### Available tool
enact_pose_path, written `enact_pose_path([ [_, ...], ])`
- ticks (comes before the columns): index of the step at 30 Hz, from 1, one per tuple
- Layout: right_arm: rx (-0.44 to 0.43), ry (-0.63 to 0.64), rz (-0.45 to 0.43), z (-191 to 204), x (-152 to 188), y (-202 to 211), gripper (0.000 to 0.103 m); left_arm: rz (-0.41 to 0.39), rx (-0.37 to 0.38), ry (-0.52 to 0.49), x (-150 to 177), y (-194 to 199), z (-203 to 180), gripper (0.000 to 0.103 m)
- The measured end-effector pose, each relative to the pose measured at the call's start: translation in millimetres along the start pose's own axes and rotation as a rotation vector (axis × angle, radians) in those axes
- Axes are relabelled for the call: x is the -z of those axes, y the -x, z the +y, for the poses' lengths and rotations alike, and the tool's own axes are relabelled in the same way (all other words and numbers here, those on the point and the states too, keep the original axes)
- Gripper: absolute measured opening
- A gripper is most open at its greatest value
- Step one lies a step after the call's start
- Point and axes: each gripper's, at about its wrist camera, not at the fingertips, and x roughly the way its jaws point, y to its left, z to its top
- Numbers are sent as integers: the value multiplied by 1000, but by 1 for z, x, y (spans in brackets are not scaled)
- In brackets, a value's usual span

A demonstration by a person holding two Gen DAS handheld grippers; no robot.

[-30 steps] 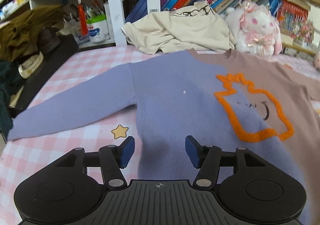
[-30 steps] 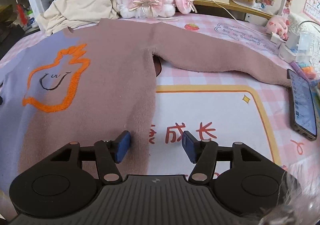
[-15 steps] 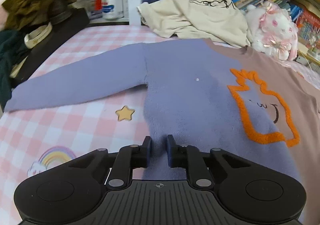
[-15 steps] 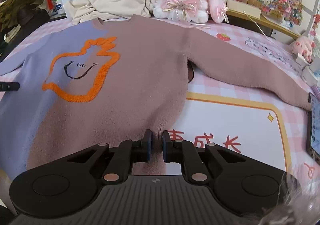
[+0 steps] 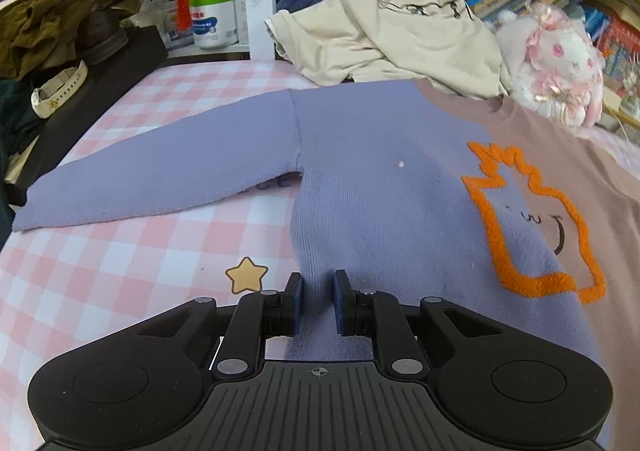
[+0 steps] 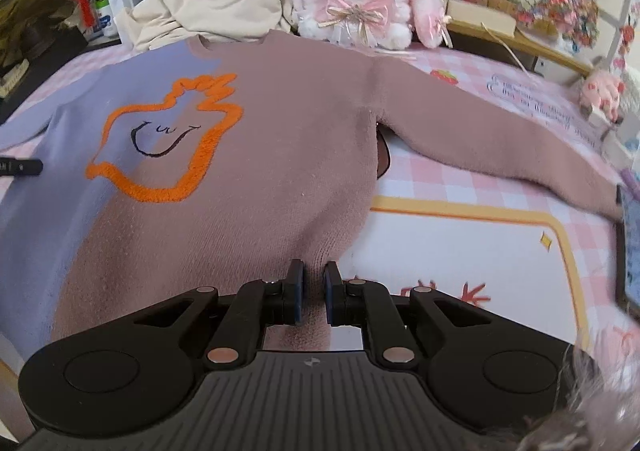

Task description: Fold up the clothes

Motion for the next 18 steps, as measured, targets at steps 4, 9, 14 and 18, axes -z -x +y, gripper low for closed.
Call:
enact_pose_path([
  [4,-13,-38,16,-4,4,5,17,17,17,-22,13,13,2,26],
  [9,-21,-69,35,-6,12,13,21,18,33,9,32,28,7,26],
  [14,-22,-31,33,2,14,13,12,22,15,16,32,29,7,15],
  [18,-9,1,23,8,14,12,12,21,-19,-1,31,28,8,14],
])
